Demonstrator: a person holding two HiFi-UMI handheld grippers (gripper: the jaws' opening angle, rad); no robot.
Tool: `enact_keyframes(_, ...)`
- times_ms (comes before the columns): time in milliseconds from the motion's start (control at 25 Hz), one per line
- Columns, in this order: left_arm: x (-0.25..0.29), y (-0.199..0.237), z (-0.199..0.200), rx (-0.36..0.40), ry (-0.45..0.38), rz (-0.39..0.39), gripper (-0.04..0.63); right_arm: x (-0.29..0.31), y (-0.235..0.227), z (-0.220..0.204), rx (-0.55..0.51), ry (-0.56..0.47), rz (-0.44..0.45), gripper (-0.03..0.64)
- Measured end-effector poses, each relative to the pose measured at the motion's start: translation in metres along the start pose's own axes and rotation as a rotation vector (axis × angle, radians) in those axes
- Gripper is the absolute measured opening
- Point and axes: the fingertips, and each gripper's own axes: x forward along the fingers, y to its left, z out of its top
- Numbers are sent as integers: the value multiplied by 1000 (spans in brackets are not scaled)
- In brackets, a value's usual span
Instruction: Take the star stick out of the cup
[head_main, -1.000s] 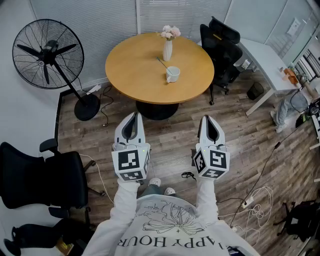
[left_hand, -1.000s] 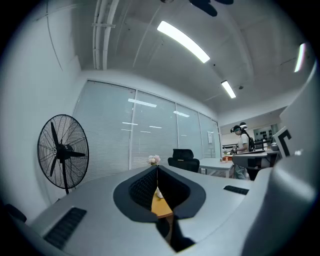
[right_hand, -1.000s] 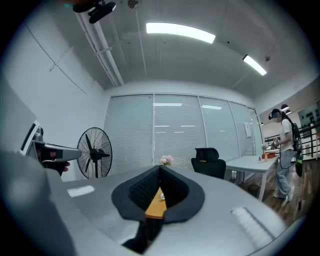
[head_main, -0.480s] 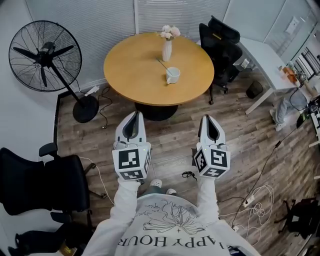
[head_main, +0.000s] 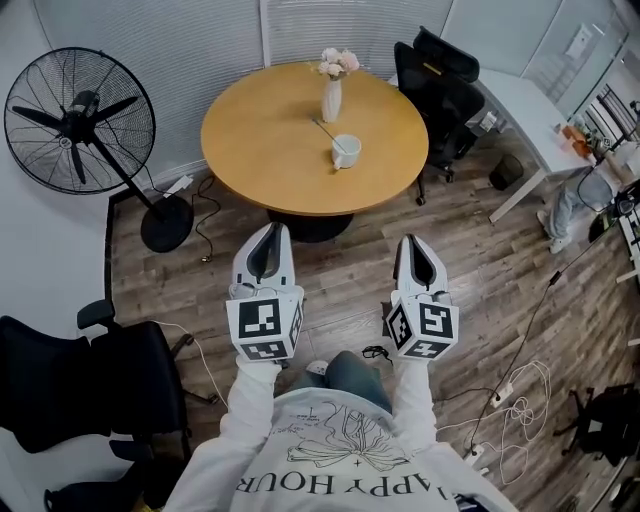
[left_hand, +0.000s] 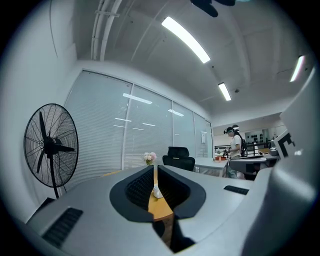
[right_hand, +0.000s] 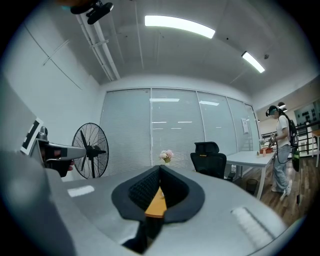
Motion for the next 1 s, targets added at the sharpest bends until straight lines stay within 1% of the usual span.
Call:
enact_keyframes(120,7,3,-4,-8,9,-10,11,5,2,-4,3,11,-6,11)
enact_keyframes(240,15,5,-8,-18,16,-21,43,11,3,-5,-7,18,-8,11)
enact_keyframes(560,51,9,-11,-27,27,-21,61,46,-9,-9,-2,31,-2,11)
enact_keyframes(1000,134,16,-5,-31,18,28,68,143,-38,-4,3,22,63,11)
